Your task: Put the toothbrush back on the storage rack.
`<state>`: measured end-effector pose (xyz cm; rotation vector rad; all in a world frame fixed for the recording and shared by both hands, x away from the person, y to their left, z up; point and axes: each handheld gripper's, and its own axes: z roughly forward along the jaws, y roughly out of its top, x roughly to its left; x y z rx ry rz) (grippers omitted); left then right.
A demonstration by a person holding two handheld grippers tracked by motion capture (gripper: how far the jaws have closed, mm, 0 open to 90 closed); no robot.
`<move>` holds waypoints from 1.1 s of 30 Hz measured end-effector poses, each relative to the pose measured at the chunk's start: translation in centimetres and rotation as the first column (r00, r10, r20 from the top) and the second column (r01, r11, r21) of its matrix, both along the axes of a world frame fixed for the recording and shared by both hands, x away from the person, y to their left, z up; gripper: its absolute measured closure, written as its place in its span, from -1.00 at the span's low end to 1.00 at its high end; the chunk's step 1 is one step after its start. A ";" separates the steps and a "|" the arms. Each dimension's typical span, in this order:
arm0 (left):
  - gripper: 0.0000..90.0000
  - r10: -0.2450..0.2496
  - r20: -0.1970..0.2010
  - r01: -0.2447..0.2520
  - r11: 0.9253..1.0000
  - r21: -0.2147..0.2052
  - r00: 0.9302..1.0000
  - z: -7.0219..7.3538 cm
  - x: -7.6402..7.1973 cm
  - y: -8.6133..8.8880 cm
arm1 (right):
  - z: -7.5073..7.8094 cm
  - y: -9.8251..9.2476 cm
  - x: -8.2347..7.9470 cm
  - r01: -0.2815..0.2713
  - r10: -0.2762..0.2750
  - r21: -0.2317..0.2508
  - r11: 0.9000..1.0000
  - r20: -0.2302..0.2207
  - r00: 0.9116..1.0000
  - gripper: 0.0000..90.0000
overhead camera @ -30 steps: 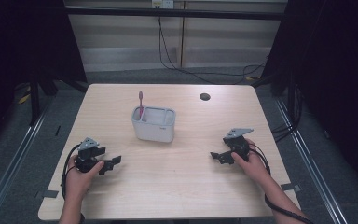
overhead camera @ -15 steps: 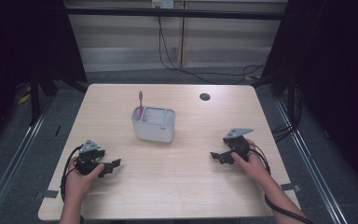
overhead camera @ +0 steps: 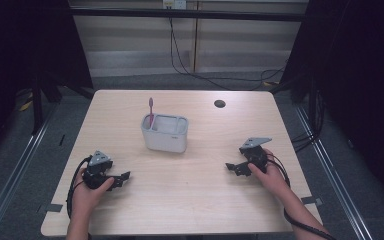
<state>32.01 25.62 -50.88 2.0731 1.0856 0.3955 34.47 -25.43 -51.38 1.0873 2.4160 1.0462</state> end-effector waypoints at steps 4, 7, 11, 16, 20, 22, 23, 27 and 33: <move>-0.64 0.002 0.005 -0.002 1.000 0.021 1.000 0.0 -0.1 -0.2 | 0.0 0.0 0.0 0.002 -0.002 0.001 1.000 -0.001 1.000 -0.75; -0.65 0.000 0.015 -0.001 0.999 0.039 1.000 -0.1 -0.2 -0.5 | 0.0 0.0 0.0 0.000 0.000 0.000 1.000 0.000 1.000 -0.75; -0.65 -0.001 0.013 0.000 0.999 0.049 1.000 0.0 -0.2 -0.6 | 0.0 0.0 0.0 0.000 0.000 0.000 1.000 0.000 1.000 -0.75; -0.65 0.002 0.014 -0.002 0.999 0.046 1.000 0.0 -0.2 -0.6 | 0.0 0.0 0.0 0.000 0.000 0.000 1.000 0.000 1.000 -0.75; -0.66 0.002 0.014 -0.003 0.999 0.047 1.000 0.0 -0.2 -0.6 | 0.0 0.0 0.0 0.000 0.000 0.000 1.000 0.000 1.000 -0.75; -0.66 0.002 0.014 -0.003 0.999 0.047 1.000 0.0 -0.2 -0.6 | 0.0 0.0 0.0 0.001 -0.001 0.000 1.000 -0.001 1.000 -0.75; -0.66 0.002 0.014 -0.003 0.999 0.047 1.000 0.0 -0.2 -0.6 | 0.0 0.0 0.0 0.000 0.000 -0.001 1.000 0.000 1.000 -0.75; -0.66 0.001 0.014 -0.002 0.999 0.048 1.000 0.0 -0.2 -0.6 | 0.0 0.0 0.0 0.000 0.000 0.000 1.000 0.000 1.000 -0.75; -0.66 0.001 0.014 -0.002 0.999 0.047 1.000 0.0 -0.2 -0.6 | 0.0 0.0 0.0 0.003 -0.003 -0.001 1.000 -0.001 1.000 -0.75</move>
